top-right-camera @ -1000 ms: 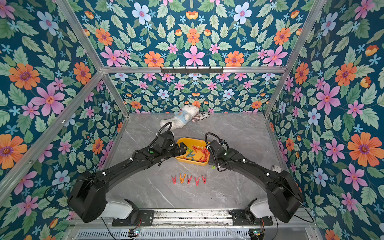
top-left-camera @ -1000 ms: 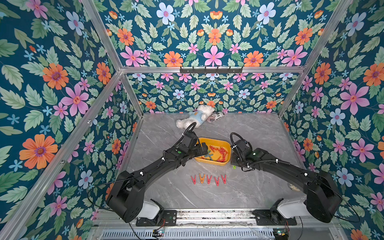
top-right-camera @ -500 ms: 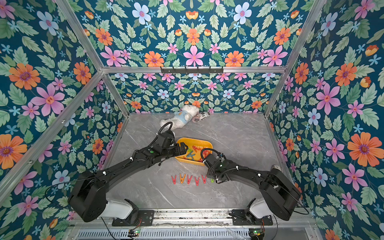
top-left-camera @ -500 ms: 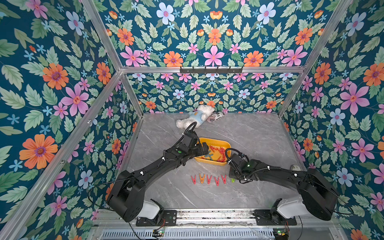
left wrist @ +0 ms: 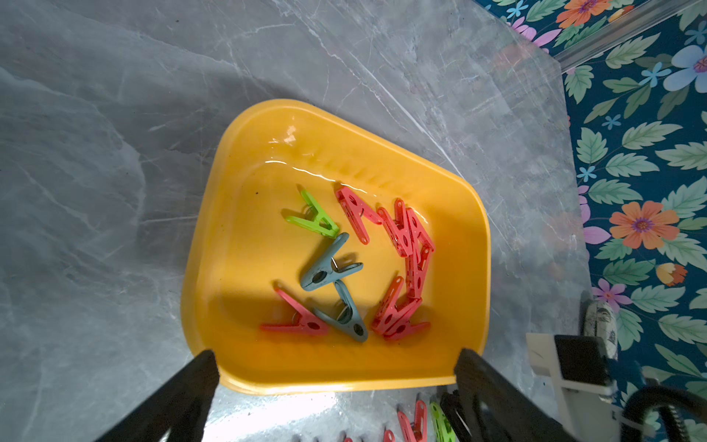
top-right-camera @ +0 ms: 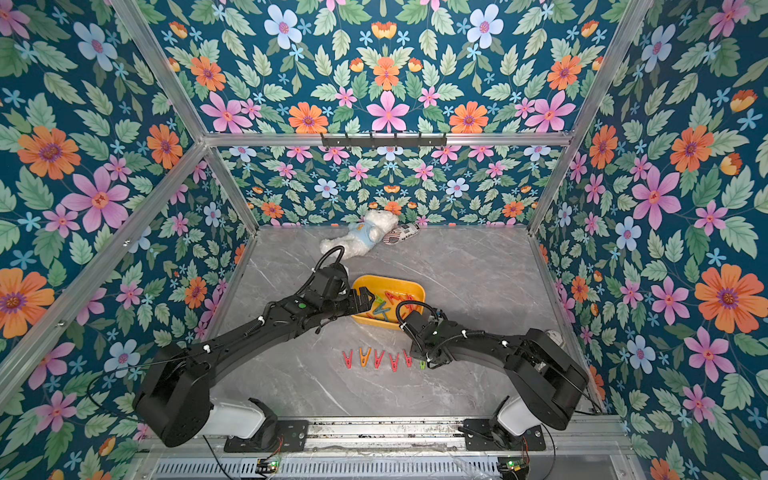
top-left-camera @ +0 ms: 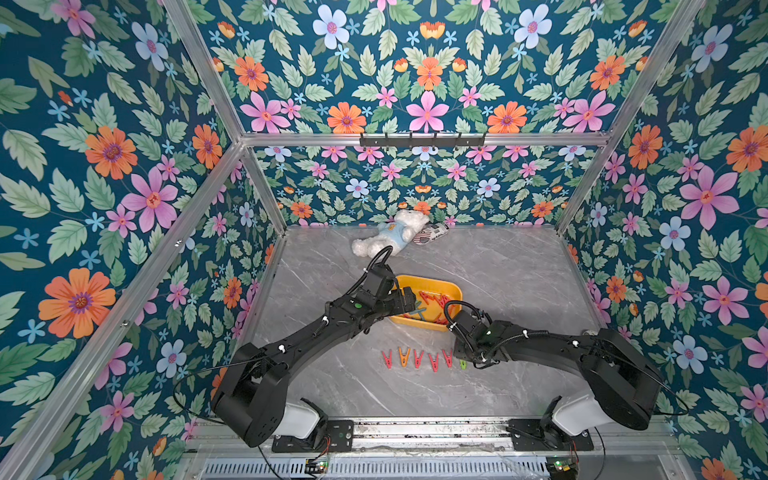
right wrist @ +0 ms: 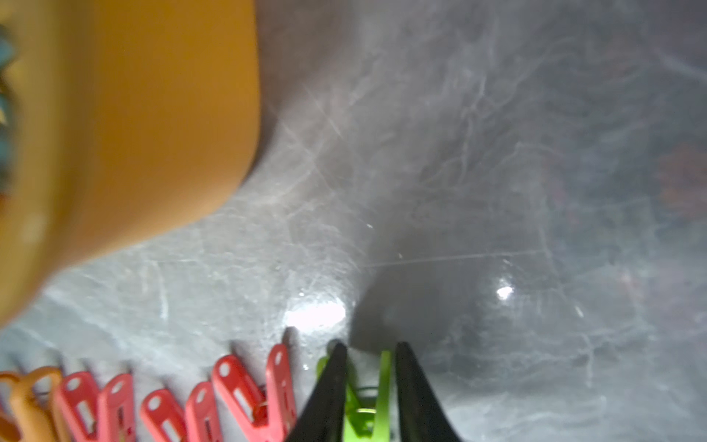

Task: Take the clothespins out of the storage box
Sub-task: Place the clothespin at the center of the board.

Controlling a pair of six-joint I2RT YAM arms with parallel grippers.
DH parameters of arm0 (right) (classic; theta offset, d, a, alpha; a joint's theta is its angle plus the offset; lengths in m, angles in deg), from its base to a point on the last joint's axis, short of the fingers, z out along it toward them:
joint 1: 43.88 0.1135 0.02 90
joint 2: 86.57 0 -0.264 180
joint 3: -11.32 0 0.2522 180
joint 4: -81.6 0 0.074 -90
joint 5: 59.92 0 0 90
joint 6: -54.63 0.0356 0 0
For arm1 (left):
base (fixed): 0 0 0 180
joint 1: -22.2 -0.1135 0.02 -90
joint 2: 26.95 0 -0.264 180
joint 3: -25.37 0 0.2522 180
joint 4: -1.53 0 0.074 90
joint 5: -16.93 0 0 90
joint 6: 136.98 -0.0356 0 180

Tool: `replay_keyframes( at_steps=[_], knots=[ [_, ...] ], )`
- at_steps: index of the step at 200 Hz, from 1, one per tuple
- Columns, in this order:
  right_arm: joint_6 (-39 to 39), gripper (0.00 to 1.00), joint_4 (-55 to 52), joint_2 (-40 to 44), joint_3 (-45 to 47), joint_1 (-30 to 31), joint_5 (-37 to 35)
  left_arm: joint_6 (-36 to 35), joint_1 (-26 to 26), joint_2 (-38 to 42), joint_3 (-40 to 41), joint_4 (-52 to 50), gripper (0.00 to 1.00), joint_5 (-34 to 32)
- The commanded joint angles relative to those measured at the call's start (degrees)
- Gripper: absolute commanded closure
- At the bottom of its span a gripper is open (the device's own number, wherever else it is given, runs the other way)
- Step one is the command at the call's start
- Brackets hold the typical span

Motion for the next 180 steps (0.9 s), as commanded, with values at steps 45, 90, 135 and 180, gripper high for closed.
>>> replay_keyframes(
  at_steps=[45, 90, 135, 180],
  knots=[
    [-4.8, 0.56, -0.5, 8.7, -4.4, 0.0, -5.7, 0.0, 0.0, -2.9, -2.7, -1.0, 0.03, -0.7],
    [-9.9, 0.36, 2.9, 11.6, -6.8, -0.6, -7.7, 1.8, 0.0, -6.9, -6.9, -4.5, 0.19, -2.8],
    [-14.2, 0.12, 7.2, 13.5, -8.2, -2.8, -7.6, 4.6, 0.0, -13.3, -12.6, -9.0, 0.37, -4.1],
    [-17.4, 0.01, 10.9, 14.1, -8.6, -5.4, -5.8, 8.1, -0.1, -21.6, -20.4, -15.0, 0.52, -6.1]
  ],
)
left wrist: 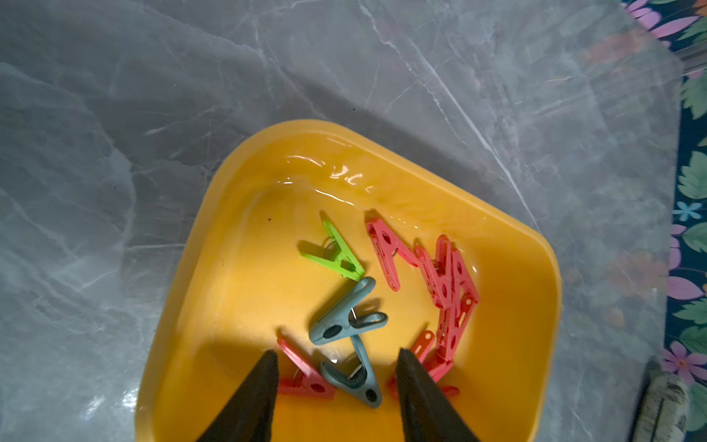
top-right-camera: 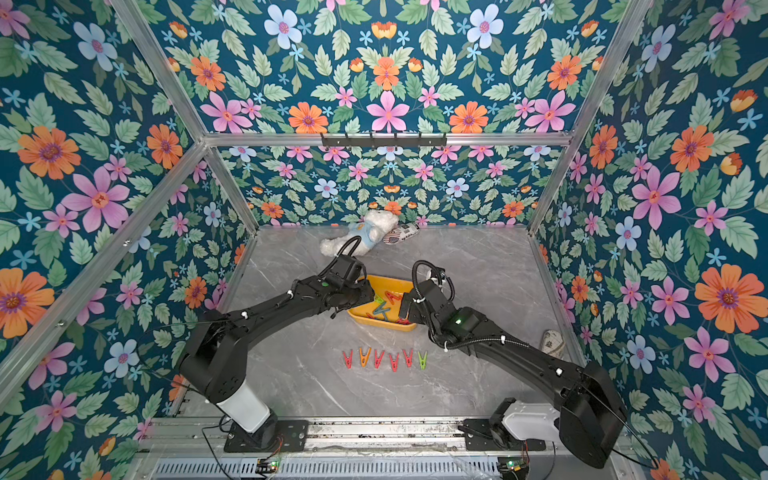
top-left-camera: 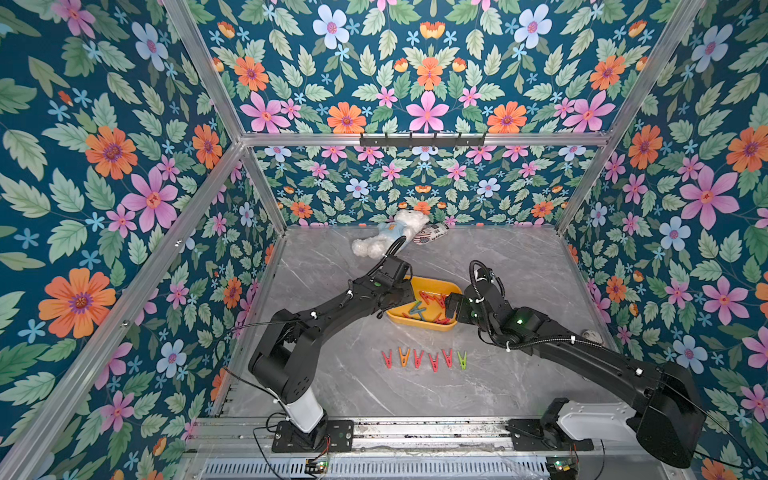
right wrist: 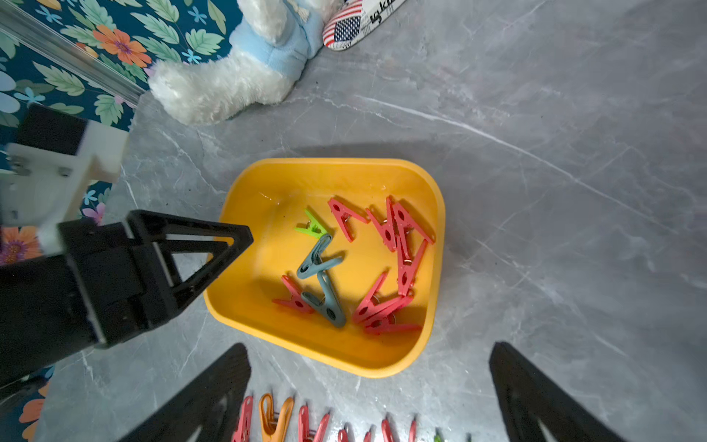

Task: Take the clothespins out of the storage box
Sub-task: Place the clothespin at the center of the board, then pick up the clothespin from the storage box.

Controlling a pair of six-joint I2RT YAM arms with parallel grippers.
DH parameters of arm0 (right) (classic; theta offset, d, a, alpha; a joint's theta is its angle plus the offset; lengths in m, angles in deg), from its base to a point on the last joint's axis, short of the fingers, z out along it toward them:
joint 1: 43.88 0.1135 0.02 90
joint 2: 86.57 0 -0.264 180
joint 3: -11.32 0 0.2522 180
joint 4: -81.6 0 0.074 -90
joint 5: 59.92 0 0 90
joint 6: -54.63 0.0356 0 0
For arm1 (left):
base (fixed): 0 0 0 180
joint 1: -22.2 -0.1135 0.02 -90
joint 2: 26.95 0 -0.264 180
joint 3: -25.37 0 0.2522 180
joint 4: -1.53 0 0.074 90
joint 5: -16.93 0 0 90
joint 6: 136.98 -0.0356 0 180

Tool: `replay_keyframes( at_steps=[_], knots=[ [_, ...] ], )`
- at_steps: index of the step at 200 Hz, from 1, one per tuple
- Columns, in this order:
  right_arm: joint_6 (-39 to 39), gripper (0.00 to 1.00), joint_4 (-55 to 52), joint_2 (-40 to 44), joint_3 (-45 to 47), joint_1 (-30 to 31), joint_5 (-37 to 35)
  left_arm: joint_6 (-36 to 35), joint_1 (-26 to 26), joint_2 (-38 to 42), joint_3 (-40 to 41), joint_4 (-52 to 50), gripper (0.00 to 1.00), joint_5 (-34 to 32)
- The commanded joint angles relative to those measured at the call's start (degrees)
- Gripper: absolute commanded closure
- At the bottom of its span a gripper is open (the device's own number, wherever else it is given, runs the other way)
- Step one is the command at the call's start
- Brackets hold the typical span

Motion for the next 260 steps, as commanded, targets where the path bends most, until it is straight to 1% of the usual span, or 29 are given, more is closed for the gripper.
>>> replay_keyframes(
  at_steps=[1, 21, 39, 71, 120, 130, 170, 182, 219, 232, 260],
  knots=[
    [-2.8, 0.01, 3.3, 0.2, -0.3, -1.0, 0.4, 3.1, -0.1, -3.6, -3.8, -5.4, 0.52, -2.3],
    [-4.3, 0.01, 3.8, 0.1, -0.3, -1.9, 0.8, 4.8, -0.3, -7.8, -7.6, -8.8, 0.53, -3.1],
    [-5.1, 0.01, 4.3, 0.2, -0.1, -2.9, 1.4, 5.9, -0.4, -10.4, -9.4, -9.3, 0.53, -2.8],
    [-6.1, 0.01, 5.2, 0.3, 0.5, -3.9, 1.9, 7.3, -0.5, -13.8, -12.4, -10.6, 0.53, -3.8],
    [-6.6, 0.01, 6.1, -0.4, 0.9, -4.7, 2.7, 7.6, -0.7, -18.8, -17.1, -13.2, 0.54, -4.2],
    [-6.8, 0.01, 6.3, -0.5, 1.0, -4.9, 3.0, 7.6, -0.8, -19.7, -18.0, -13.9, 0.55, -4.4],
    [-7.3, 0.01, 6.5, -1.1, 0.9, -5.8, 3.5, 7.6, -0.7, -21.7, -19.8, -15.4, 0.56, -4.8],
    [-7.5, 0.01, 6.8, -1.2, 0.9, -6.1, 3.8, 7.7, -0.7, -22.1, -19.9, -15.7, 0.59, -4.8],
    [-7.7, 0.01, 7.0, -1.6, 0.9, -6.8, 4.4, 8.1, -0.8, -23.2, -20.3, -16.0, 0.59, -4.4],
    [-7.8, 0.01, 7.1, -1.7, 1.0, -6.8, 4.5, 8.1, -0.8, -23.7, -20.7, -16.5, 0.62, -4.4],
    [-7.9, 0.01, 7.3, -1.6, 1.3, -6.9, 4.4, 8.2, -0.7, -24.3, -20.7, -16.1, 0.63, -3.7]
  ],
)
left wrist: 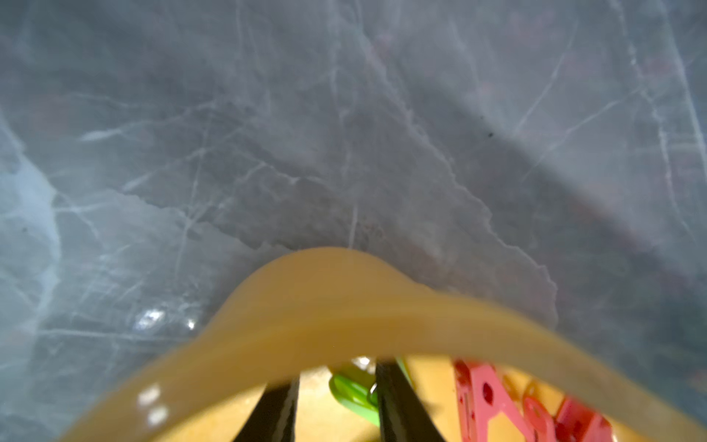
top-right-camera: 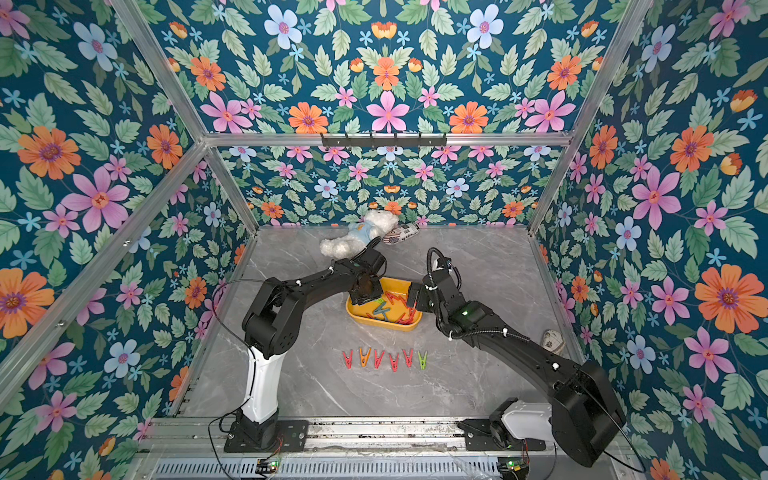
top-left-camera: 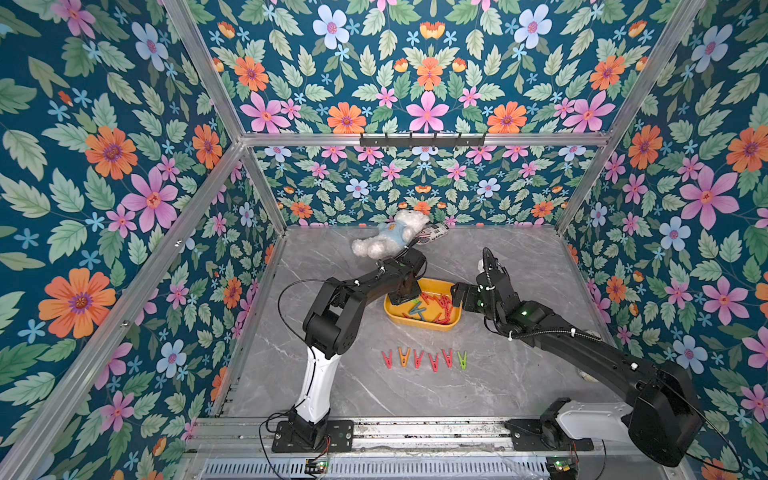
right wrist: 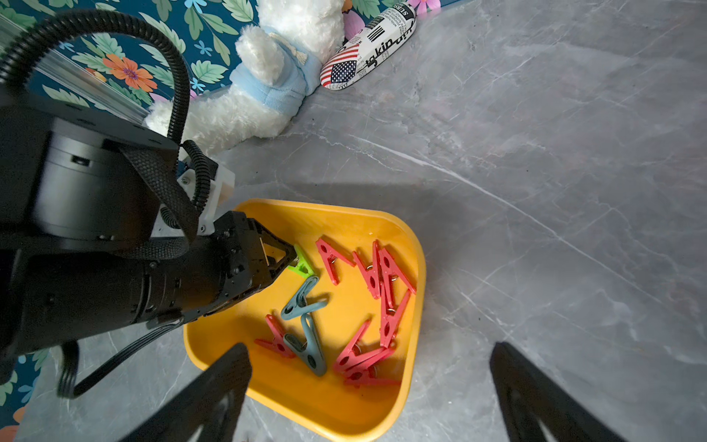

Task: Take the clothespins out of the storage box
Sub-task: Pick up the clothespin from the storage box.

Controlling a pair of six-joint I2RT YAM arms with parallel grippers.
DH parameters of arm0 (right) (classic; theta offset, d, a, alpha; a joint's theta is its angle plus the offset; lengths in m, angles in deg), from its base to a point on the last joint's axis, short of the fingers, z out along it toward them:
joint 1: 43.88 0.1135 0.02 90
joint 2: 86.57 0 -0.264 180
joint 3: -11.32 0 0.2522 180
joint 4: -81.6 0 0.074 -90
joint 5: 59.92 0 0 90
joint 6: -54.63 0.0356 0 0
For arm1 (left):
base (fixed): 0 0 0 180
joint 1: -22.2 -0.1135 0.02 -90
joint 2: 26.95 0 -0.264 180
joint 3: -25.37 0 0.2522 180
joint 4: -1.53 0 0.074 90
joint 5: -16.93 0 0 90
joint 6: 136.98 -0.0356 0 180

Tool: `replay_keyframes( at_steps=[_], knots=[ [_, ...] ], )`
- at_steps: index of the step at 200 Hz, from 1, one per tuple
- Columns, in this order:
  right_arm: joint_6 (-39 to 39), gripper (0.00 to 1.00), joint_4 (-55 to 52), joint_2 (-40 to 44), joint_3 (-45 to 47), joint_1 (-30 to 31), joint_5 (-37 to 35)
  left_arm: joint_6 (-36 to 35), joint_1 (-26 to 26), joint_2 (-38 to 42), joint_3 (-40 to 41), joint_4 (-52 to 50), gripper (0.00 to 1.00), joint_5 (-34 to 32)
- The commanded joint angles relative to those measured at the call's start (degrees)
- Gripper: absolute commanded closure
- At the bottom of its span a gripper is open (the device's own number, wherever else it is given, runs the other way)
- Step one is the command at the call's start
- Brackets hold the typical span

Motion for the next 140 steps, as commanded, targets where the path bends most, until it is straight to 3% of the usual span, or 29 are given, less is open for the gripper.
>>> replay_keyframes(
  at_steps=[1, 58, 69, 80, 107, 140],
  knots=[
    [-0.5, 0.01, 1.2, 0.0, 0.2, -0.1, 0.4, 1.1, -0.1, -1.1, 0.2, -2.5, 0.63, 0.5],
    [0.2, 0.01, 1.6, 0.9, 1.6, -0.1, 0.5, 0.6, 0.0, -1.7, -0.2, -2.9, 0.69, 1.1],
    [0.3, 0.01, 1.7, 1.4, 2.0, -0.1, 0.3, 0.4, 0.0, -1.5, 0.1, -3.2, 0.77, 1.1],
    [0.4, 0.01, 2.0, 1.8, 2.5, -0.1, 0.2, 0.5, 0.0, -1.3, 0.4, -3.2, 0.79, 1.3],
    [0.7, 0.01, 2.1, 2.3, 2.8, -0.1, 0.3, 0.3, 0.2, -1.1, 0.5, -4.0, 0.7, 1.8],
    [1.1, 0.01, 2.7, 2.4, 3.2, -0.1, 0.4, 0.2, 0.6, -0.8, 0.9, -4.7, 0.69, 2.5]
  ],
)
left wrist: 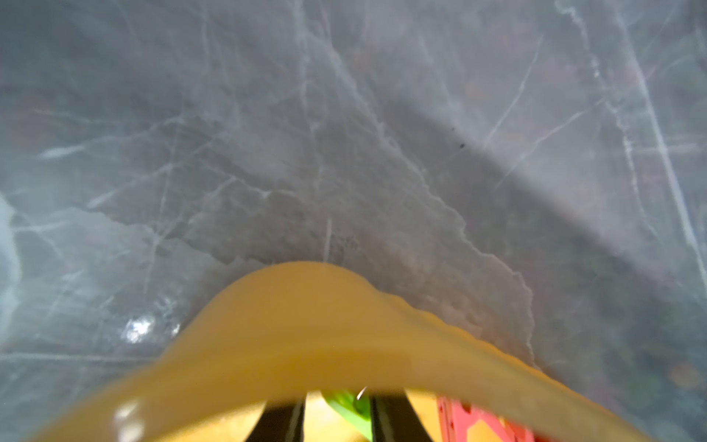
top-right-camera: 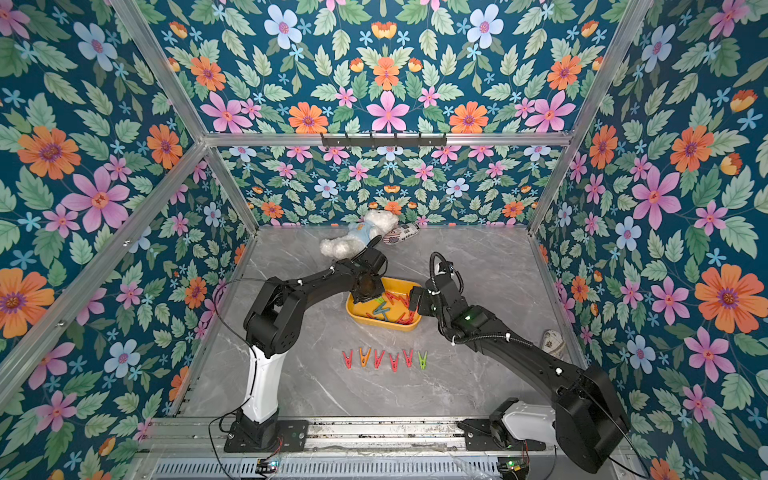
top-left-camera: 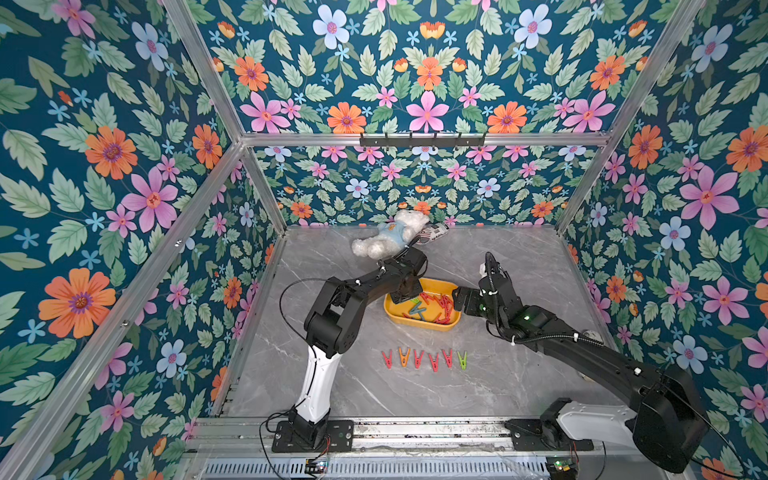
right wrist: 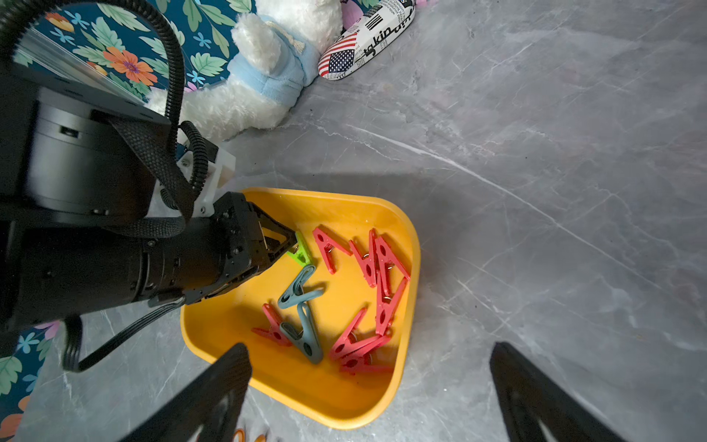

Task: Take the clothespins out of the storage box
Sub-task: Pick up the clothespin from the storage box.

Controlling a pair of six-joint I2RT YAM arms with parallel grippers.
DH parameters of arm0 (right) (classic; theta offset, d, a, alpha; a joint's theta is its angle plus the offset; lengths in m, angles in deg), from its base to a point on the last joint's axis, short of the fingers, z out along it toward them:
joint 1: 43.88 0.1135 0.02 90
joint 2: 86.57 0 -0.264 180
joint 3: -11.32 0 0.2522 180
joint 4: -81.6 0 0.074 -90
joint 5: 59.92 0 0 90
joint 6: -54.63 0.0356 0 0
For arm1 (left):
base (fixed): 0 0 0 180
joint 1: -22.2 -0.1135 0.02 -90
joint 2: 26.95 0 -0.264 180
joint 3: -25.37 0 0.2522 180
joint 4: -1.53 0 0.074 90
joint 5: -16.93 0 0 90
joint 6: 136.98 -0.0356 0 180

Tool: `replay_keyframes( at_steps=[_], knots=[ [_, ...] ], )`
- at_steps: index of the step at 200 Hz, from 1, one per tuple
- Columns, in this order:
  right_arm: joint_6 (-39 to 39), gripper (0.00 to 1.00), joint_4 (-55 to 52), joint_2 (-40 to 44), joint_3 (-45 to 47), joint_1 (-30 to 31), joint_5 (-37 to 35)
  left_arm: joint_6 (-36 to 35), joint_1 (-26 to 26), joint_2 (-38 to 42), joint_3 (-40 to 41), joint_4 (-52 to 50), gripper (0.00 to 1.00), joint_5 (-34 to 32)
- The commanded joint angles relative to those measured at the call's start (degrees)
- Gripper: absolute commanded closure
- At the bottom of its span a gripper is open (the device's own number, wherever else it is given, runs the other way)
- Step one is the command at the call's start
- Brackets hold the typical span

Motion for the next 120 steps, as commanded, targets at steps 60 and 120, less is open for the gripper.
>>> replay_keyframes(
  at_steps=[60, 120],
  knots=[
    [1.2, 0.01, 2.0, 0.2, 0.6, 0.1, 0.0, 0.4, 0.3, -2.6, -0.5, -6.4, 0.76, 2.7],
    [0.8, 0.01, 2.1, -0.1, 0.4, 0.1, -0.1, 0.8, 0.0, -1.8, -0.8, -6.8, 0.94, 1.5]
  ],
)
